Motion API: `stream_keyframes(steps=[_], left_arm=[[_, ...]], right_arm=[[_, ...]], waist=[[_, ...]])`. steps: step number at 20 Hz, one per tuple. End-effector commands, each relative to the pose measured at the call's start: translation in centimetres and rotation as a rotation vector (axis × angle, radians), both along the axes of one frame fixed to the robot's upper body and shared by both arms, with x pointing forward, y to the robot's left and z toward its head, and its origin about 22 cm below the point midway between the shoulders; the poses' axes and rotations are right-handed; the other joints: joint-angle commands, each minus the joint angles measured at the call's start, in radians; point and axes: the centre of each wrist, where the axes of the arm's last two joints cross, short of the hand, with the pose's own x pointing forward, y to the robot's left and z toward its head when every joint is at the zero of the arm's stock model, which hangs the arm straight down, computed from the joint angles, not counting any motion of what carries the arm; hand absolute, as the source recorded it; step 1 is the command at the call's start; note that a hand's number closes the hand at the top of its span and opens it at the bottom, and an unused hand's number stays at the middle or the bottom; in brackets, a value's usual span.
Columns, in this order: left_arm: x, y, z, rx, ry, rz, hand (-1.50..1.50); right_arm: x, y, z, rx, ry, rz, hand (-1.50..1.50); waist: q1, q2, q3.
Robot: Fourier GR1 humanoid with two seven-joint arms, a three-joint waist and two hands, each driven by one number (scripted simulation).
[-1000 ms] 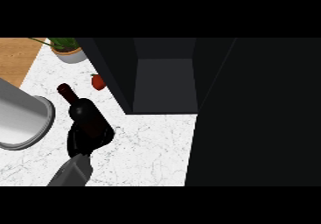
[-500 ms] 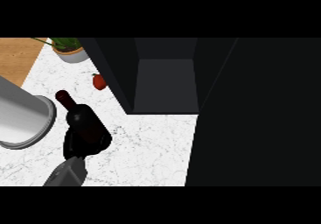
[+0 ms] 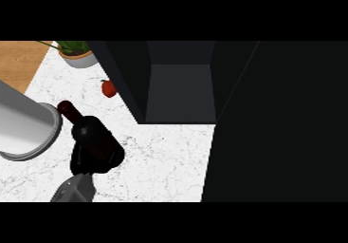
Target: Pick up the wine, place it into the cabinet and close the cabinet
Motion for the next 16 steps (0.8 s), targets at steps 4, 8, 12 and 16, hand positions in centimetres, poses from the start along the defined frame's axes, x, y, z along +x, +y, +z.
stream_keyframes(steps=[4, 8, 12, 16], left_arm=[[-0.5, -3.7, 3.2, 0.025, -0.067, -0.096, 1.50], [-1.6, -6.7, 5.2, 0.001, -0.040, -0.148, 1.50], [-1.8, -9.7, 6.8, 0.013, -0.040, -0.142, 1.50], [-1.3, -11.7, 8.7, 0.000, -0.006, -0.132, 1.50]], right_arm=[[-0.3, -1.1, -0.1, 0.023, -0.014, 0.023, -1.50], [-0.8, -1.4, 0.5, 0.035, -0.019, 0.012, -1.50], [-1.3, 0.0, 0.9, 0.023, -0.001, 0.029, -1.50], [-0.9, 0.6, 0.3, 0.020, -0.013, 0.017, -1.50]], waist=[[0.007, -0.002, 0.001], [0.002, -0.002, 0.001], [-0.003, 0.000, 0.000], [-0.004, 0.001, 0.000]])
